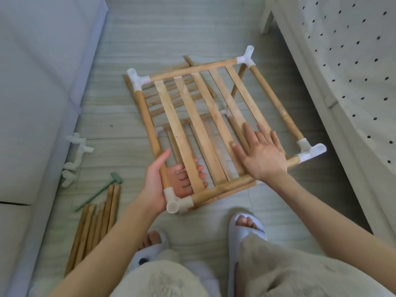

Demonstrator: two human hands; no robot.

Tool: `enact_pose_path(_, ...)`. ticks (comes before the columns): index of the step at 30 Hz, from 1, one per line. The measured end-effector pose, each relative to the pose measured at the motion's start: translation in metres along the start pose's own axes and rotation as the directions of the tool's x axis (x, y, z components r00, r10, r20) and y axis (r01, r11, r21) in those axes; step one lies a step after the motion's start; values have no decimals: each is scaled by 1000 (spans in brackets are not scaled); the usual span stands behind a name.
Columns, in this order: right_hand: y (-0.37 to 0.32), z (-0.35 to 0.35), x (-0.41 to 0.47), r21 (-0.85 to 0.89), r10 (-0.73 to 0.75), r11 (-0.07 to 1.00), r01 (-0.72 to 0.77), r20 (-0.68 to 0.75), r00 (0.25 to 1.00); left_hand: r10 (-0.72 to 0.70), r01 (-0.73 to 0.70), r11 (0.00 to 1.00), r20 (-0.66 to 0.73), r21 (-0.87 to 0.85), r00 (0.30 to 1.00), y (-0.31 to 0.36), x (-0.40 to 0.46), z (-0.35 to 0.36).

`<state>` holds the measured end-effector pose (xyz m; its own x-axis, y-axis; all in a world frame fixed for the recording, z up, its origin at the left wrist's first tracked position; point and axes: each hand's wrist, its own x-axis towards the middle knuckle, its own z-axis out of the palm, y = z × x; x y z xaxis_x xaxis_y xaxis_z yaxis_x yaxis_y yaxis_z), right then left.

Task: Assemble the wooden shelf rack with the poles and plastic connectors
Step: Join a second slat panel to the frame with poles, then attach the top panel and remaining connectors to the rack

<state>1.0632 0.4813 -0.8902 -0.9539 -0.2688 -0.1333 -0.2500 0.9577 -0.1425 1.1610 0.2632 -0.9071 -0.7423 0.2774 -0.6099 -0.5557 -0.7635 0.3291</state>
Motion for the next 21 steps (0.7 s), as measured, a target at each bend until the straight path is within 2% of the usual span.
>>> enact_pose_path(5, 1, 4, 2, -16, -10, 1000, 9, -34, 999, 61, -52, 993, -81, 110, 995, 1, 4, 4)
enact_pose_path(11, 1, 3, 3, -28, -20, 999, 19, -37, 999, 75, -64, 989, -84, 135, 994, 3, 6, 2)
enact_pose_path(16, -4, 2, 1, 1, 1, 1000, -1, -35, 999, 100, -70, 977, -144, 201, 984, 12, 5, 4)
enact_pose_path(18, -9, 0, 0, 39, 6, 999, -4, -63, 998, 173, -112, 965, -251, 238, 952, 22, 4, 9)
enact_pose_path(21, -18, -4, -6, 89, -13, 996, 22, -106, 994, 416, -220, 858, -375, 464, 829, 33, -1, 18)
